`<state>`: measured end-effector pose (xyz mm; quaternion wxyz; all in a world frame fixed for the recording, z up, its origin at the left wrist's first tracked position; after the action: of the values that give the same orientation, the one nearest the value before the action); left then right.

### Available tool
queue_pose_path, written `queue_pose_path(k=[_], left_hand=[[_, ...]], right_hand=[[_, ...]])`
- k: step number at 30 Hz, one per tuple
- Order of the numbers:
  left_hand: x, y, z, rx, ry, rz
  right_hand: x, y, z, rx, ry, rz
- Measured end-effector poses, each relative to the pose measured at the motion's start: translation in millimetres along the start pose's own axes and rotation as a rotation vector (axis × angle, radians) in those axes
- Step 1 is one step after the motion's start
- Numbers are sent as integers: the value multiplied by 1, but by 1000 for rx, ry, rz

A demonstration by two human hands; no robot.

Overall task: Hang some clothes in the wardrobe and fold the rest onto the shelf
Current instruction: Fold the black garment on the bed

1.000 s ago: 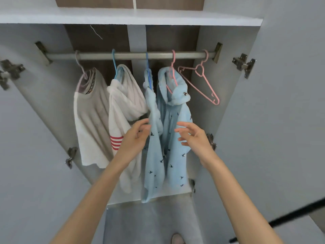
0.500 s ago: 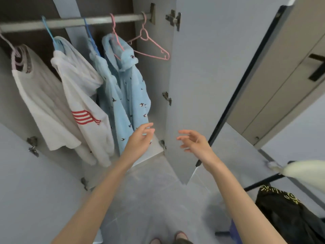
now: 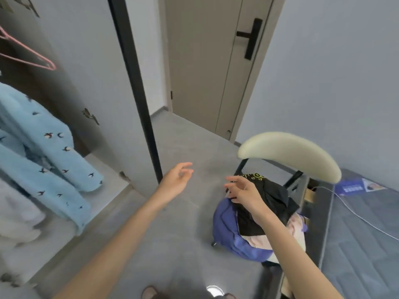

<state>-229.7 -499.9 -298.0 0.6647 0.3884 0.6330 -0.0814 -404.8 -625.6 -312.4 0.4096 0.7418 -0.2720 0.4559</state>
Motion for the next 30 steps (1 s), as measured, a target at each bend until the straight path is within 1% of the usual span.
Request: queue_pose_path(k=[6,10,14,18,22,26,30], left_hand=[[-15,-151,-17,136,46,28],[0,-215,-26,209,110,117],[14,-262,-24,266,137,193],[37,-299,-13,301,150,258],[83,-327,-4,315,205,291],[144,-342,-5,268,334,265],[202,-355,-15,214,423,276]], right_hand=[[-93,115,20,-73,-31,-163],[-152,167,31,-142,-132,-225],[-198,200,45,-247,-233,-208],[-239,212,65,-289,-324,-232],[-275,206,96,-297,-358,-236],[-314,195,127,-314,-401,-194],[-352,188,154,-360,-385,-220]])
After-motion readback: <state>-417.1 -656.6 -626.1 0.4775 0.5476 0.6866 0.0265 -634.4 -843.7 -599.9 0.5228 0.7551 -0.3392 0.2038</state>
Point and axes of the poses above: each hand's wrist, its own z-axis towards the middle knuckle, its own y-axis out of the back of the hand, x = y × z, the point moved 8 cm from there along z, towards the middle knuckle, and after that the axes turned 14 degrees about -x, right-handed, at the moved point
